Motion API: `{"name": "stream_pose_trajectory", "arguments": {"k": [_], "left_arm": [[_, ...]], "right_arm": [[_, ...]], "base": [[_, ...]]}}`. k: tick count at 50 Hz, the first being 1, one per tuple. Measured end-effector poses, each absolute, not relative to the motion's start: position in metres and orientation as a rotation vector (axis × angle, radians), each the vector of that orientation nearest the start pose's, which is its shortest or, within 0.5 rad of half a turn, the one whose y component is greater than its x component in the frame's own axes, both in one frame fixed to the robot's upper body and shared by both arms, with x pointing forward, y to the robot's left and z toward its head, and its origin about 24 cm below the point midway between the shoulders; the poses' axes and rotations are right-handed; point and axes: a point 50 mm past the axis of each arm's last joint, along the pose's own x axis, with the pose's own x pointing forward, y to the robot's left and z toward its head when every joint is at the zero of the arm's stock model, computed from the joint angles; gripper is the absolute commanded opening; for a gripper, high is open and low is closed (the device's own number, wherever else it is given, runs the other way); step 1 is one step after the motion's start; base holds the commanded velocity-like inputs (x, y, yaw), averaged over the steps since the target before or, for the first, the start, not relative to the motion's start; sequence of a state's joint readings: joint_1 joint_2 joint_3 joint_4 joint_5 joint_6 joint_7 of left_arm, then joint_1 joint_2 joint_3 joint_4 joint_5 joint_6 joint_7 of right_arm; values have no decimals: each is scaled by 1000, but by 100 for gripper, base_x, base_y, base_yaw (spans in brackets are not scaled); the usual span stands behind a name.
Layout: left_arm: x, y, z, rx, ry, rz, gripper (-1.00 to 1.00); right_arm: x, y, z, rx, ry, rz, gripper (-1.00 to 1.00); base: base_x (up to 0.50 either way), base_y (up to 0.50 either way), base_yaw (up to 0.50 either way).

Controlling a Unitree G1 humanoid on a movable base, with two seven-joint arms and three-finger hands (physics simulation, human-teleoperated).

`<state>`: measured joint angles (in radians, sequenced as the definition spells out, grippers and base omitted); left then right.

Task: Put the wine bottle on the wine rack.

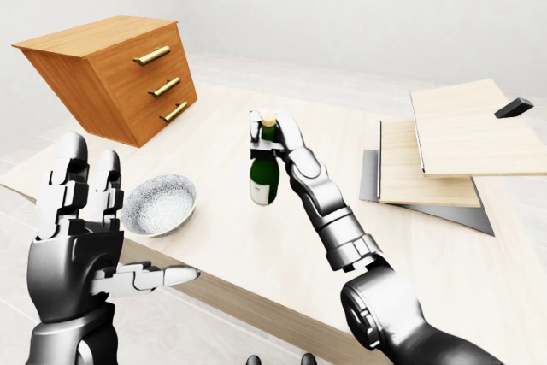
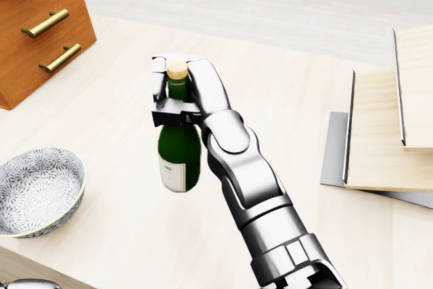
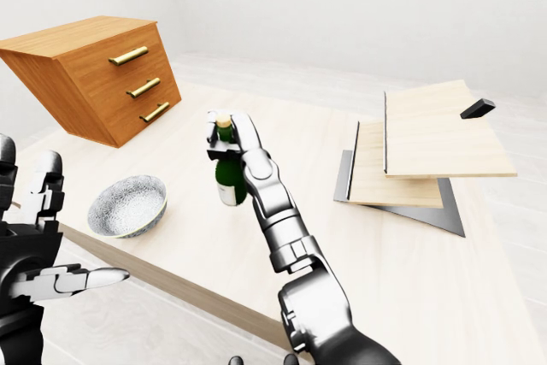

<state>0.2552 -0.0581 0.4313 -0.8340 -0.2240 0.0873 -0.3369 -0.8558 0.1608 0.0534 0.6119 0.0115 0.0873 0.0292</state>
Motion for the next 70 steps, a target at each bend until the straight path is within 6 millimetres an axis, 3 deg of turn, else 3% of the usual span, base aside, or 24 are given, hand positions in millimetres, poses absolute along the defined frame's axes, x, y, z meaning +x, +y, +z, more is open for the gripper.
{"name": "stream_pose_trajectory", "arguments": {"k": [15, 32, 54, 70], "left_arm": [[157, 216, 165, 50, -503, 65, 100], [157, 217, 164, 46, -493, 64, 100], [156, 218, 163, 45, -492, 67, 100], [155, 220, 165, 48, -501, 76, 100]], "right_arm": [[381, -38, 193, 102, -224, 305, -100], [399, -85, 245, 187, -321, 155, -100], [423, -144, 283, 233, -271, 17, -100], [423, -182, 320, 270, -291, -75, -100]], "base": [[0, 0, 0], [0, 0, 0], [0, 0, 0], [0, 0, 0]]}}
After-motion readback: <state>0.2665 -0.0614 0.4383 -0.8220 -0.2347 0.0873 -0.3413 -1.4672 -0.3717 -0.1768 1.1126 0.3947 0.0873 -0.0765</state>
